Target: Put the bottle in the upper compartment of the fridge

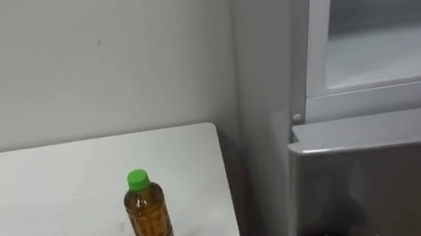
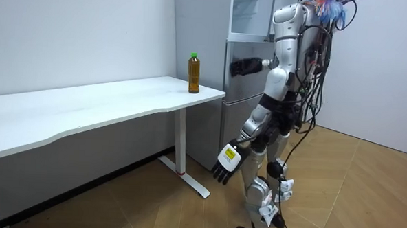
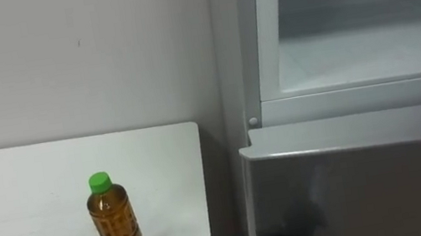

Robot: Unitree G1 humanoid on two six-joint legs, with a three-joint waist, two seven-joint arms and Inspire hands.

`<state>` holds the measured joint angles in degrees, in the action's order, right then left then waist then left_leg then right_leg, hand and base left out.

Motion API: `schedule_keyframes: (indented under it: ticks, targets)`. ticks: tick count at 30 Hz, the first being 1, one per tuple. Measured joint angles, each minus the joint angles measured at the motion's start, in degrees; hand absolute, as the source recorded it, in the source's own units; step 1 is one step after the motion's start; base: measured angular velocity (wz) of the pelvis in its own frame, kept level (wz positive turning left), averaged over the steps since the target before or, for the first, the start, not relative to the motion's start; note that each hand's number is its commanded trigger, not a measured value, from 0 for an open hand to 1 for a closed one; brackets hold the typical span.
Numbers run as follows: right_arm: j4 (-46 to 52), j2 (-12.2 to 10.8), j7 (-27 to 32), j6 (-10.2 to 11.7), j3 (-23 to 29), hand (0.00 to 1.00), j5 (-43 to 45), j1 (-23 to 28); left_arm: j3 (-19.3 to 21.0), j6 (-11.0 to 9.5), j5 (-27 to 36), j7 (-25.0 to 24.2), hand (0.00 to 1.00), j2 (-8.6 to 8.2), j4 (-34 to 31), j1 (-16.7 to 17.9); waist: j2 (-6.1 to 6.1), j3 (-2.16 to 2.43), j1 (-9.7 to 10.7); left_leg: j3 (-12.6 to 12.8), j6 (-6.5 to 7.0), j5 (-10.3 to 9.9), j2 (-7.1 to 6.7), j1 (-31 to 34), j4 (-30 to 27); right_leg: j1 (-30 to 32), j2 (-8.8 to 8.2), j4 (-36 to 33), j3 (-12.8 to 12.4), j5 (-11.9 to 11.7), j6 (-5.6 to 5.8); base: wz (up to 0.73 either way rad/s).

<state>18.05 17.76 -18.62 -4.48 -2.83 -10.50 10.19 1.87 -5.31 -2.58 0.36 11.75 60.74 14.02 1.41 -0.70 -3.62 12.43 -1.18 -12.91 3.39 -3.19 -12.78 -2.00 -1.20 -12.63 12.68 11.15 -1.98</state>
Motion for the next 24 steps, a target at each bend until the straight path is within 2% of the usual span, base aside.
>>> schedule_keyframes:
  ticks: [1,3,4,6,8,11,16,20,24]
  targets:
    - [0.8,-0.2,-0.3,0.7,-0.4,0.00,-1.1,-0.9,0.0,0.0,-0.5,0.0,0.00,0.00,0.0,0.0,0.02,0.01,-0.2,0.0,0.00,0.0,0.00,0.0,0.0,0.0,0.00,0.0,0.1,0.0,0.00,0.07]
    - [1.9,-2.9,-0.7,3.6,-1.5,0.00,-5.2,-5.7,-0.3,0.3,-0.9,0.0,0.00,0.00,0.0,0.0,0.25,0.17,-0.4,-0.3,0.00,0.0,-0.01,-0.1,0.0,-0.3,0.07,0.2,0.2,0.0,0.01,0.08]
    - [1.9,-3.4,-0.7,4.2,-1.6,0.00,-6.1,-6.7,-0.4,0.4,-0.8,0.0,0.00,0.00,0.0,0.0,0.34,0.23,-0.7,-0.4,0.00,0.0,-0.03,-0.2,0.0,-0.5,0.15,0.2,0.3,0.0,0.03,0.15]
    - [1.9,-4.7,-0.3,5.8,-1.8,0.00,-10.2,-9.0,-0.5,1.0,-0.8,0.2,0.00,0.16,0.0,0.0,0.97,0.62,-1.3,-1.3,0.00,0.0,-0.13,-0.5,0.0,-1.7,0.21,1.3,1.1,-0.3,0.20,0.24]
    - [1.9,-4.8,-0.3,6.2,-2.6,0.00,-11.9,-9.7,-0.5,1.3,-0.8,0.3,0.00,0.22,0.0,0.0,1.18,0.74,-1.4,-1.7,0.00,0.0,-0.22,-0.5,0.0,-2.5,0.23,2.1,1.8,-0.4,0.37,0.24]
    - [1.5,-4.9,-0.3,6.2,-3.2,0.00,-12.0,-9.8,-1.0,2.0,-0.9,0.7,0.00,0.23,0.0,0.0,1.17,0.69,-1.4,-1.8,0.01,0.0,-0.27,-0.4,0.0,-3.0,0.26,2.1,2.5,-0.4,0.40,0.13]
    - [-1.3,-5.1,0.3,6.2,-4.4,0.00,-11.8,-10.2,-1.3,3.7,-3.1,1.2,0.00,0.21,-0.1,0.5,1.00,0.57,-1.6,-1.9,0.00,0.0,-0.10,-0.5,0.0,-3.1,0.12,2.0,2.8,-0.5,0.40,0.02]
    - [-2.3,-5.4,1.8,5.9,-5.0,0.00,-11.8,-10.2,-2.5,5.3,-5.4,1.2,0.00,0.22,-0.2,0.5,0.76,0.28,-1.7,-2.2,0.00,0.0,-0.14,-0.4,0.0,-3.1,0.12,1.9,3.4,-0.5,0.40,0.03]
    - [-3.5,-5.5,3.8,6.1,-7.0,0.00,-12.1,-10.3,-4.0,5.8,-5.9,1.2,0.00,0.25,-0.5,0.4,0.75,0.27,-2.6,-2.3,0.00,0.0,-0.10,-0.1,0.1,-2.9,-0.26,1.6,4.6,-0.5,0.40,0.00]
